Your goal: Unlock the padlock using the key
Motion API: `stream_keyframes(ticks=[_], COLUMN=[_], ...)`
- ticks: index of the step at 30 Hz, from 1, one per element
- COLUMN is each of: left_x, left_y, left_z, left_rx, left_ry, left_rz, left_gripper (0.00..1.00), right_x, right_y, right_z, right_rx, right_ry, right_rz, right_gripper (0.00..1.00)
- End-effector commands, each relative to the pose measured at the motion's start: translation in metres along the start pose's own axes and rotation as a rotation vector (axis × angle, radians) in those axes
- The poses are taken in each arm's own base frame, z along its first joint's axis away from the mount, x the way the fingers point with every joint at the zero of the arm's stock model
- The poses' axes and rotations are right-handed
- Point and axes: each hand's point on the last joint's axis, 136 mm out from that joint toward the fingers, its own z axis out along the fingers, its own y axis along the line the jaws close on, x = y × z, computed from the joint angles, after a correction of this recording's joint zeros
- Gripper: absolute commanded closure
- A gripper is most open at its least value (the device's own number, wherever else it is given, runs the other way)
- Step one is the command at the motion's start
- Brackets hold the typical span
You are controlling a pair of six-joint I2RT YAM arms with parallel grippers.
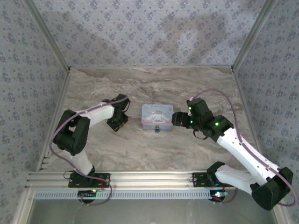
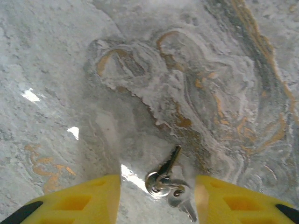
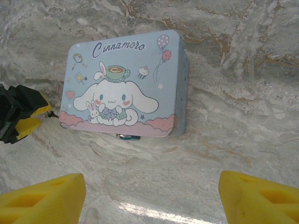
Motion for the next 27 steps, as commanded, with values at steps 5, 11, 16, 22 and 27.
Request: stream_keyframes(ticks=[5, 11, 16, 22, 27], left_x=[0.01, 0.014, 0.016, 0.014, 0.002], left_y=[0.015, 0.019, 0.022, 0.015, -0.005], left_z=[0.015, 0.024, 0.029, 0.02, -0.013], left_rx=[-0.059, -0.068, -0.067, -0.013, 0.113], left_ry=[0.05, 0.064, 0.075, 0.07, 0.022], left_rz=[-0.214, -0.22, -0.227, -0.204, -0.149], left_gripper=[0.64, 0.77, 0.95, 1.0, 1.0], right_x=[-0.001, -0.001, 0.0, 0.003, -0.003], right_y=[-0.003, -0.006, -0.009, -0.012, -0.009], right_z=[-0.006, -0.006, -0.007, -0.006, -0.007], right_rx=[0.002, 0.008, 0.011, 0.011, -0.001], right_ry=[-0.018, -0.021, -0.021, -0.019, -0.041], right_rz=[0.02, 0.024, 0.028, 0.045, 0.046], right_gripper=[0.23, 0.23, 0.23, 0.23, 0.23])
